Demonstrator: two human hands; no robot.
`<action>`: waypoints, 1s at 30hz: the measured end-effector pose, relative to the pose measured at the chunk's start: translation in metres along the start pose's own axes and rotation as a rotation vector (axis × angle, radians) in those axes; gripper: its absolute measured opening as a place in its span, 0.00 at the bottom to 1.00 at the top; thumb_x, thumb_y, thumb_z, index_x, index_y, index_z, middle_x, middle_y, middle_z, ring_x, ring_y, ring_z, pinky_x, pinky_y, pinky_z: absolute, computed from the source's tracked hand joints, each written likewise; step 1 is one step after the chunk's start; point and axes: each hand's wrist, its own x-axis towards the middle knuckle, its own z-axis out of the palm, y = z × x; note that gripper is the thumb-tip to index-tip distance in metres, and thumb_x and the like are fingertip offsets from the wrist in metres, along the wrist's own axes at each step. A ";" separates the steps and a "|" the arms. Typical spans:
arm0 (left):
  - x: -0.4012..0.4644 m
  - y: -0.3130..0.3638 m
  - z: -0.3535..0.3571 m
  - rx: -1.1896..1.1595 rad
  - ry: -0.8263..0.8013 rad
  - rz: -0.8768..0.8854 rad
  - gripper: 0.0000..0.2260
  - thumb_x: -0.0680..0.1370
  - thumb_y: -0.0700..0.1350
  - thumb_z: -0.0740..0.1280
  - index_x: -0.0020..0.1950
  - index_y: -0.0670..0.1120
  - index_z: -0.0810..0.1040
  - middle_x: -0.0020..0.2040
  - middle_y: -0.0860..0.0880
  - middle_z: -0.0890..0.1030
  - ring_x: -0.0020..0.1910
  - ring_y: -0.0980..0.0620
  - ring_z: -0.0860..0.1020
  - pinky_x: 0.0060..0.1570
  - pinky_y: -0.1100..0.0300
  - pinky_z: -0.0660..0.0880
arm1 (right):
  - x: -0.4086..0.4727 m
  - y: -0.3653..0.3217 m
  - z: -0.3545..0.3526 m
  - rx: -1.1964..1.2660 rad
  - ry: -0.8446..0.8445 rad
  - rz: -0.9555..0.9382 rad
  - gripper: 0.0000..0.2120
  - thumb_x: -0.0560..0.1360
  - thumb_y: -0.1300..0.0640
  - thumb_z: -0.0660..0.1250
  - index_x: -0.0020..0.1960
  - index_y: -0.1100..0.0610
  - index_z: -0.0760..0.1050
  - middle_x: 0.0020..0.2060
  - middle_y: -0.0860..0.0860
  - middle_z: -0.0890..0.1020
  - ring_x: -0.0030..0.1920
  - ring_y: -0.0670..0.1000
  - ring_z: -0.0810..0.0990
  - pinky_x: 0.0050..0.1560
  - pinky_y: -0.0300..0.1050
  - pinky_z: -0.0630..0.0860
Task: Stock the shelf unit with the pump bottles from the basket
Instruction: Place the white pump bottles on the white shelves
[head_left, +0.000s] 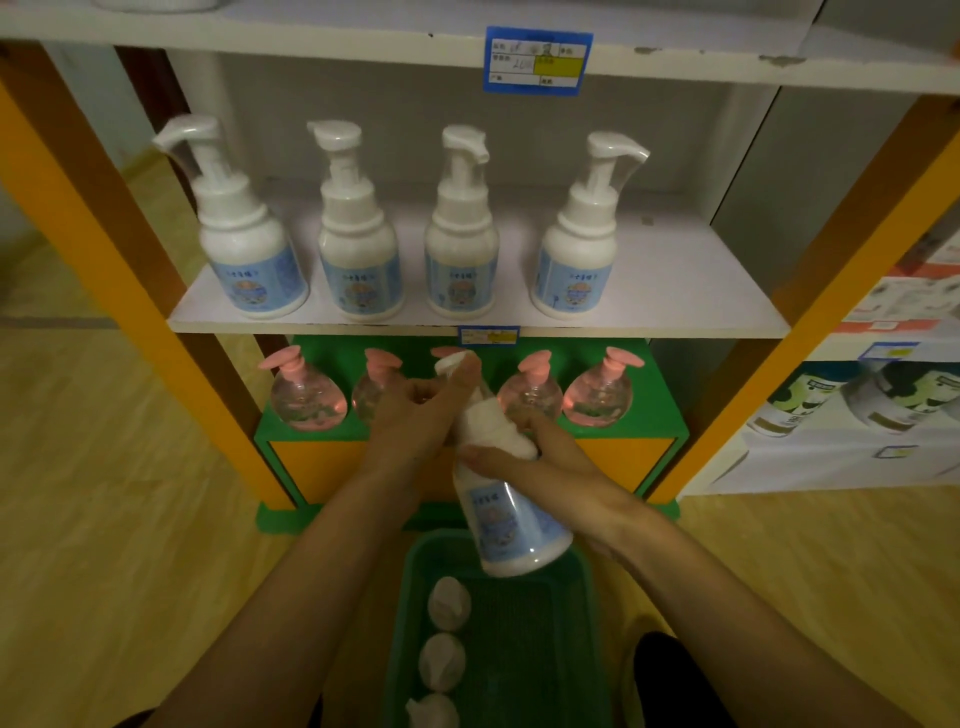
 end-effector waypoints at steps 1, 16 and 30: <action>-0.001 0.002 -0.001 0.012 -0.006 -0.003 0.25 0.69 0.62 0.68 0.55 0.45 0.76 0.50 0.47 0.81 0.47 0.50 0.80 0.37 0.60 0.74 | 0.000 0.000 -0.003 0.036 0.003 0.014 0.26 0.69 0.47 0.73 0.63 0.50 0.69 0.52 0.51 0.83 0.48 0.50 0.85 0.49 0.48 0.82; 0.007 -0.002 -0.002 -0.079 0.006 -0.052 0.11 0.72 0.60 0.68 0.45 0.53 0.77 0.46 0.49 0.83 0.48 0.48 0.79 0.42 0.56 0.73 | -0.001 -0.015 -0.027 0.498 0.184 -0.019 0.34 0.61 0.43 0.76 0.62 0.57 0.73 0.47 0.58 0.83 0.44 0.57 0.84 0.43 0.51 0.80; 0.010 -0.021 0.030 0.043 -0.097 -0.078 0.10 0.76 0.54 0.66 0.48 0.49 0.79 0.42 0.50 0.83 0.36 0.53 0.78 0.29 0.61 0.70 | 0.006 -0.063 -0.127 0.339 0.715 -0.410 0.18 0.73 0.54 0.71 0.62 0.56 0.77 0.52 0.50 0.84 0.51 0.49 0.84 0.50 0.46 0.80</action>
